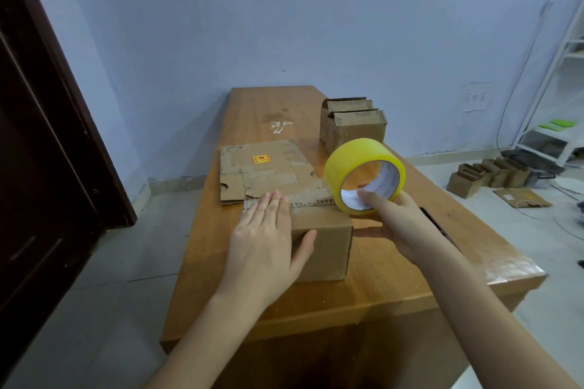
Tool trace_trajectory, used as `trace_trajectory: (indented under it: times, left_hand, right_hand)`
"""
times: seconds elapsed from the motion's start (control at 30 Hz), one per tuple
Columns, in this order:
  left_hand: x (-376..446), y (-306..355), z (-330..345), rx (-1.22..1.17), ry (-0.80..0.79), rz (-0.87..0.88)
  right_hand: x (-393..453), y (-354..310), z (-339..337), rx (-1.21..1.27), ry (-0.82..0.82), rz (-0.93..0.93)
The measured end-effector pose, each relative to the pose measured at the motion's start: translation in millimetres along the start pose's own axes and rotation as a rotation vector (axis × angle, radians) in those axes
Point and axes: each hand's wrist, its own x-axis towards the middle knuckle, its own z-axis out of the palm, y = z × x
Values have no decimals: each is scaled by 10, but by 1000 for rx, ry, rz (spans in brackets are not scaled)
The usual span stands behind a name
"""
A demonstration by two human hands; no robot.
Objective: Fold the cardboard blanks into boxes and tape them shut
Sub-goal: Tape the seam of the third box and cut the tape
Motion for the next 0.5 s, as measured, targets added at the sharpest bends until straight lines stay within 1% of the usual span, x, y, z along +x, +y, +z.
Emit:
trace_trajectory:
  times: [0.07,0.17,0.33,0.5]
  left_hand:
    - [3,-17,-5,9,3,16]
    - [4,-25,-8,23,4,29]
    - [8,-33,3,29,0,27]
    - [-4,-32,13,15,4,30]
  right_hand:
    - [-4,-10,-1,31,26,-16]
    - [8,-8,-15,145,68,-37]
    - [12,82,-21,217,65,-14]
    - [15,98,-38,192,76,14]
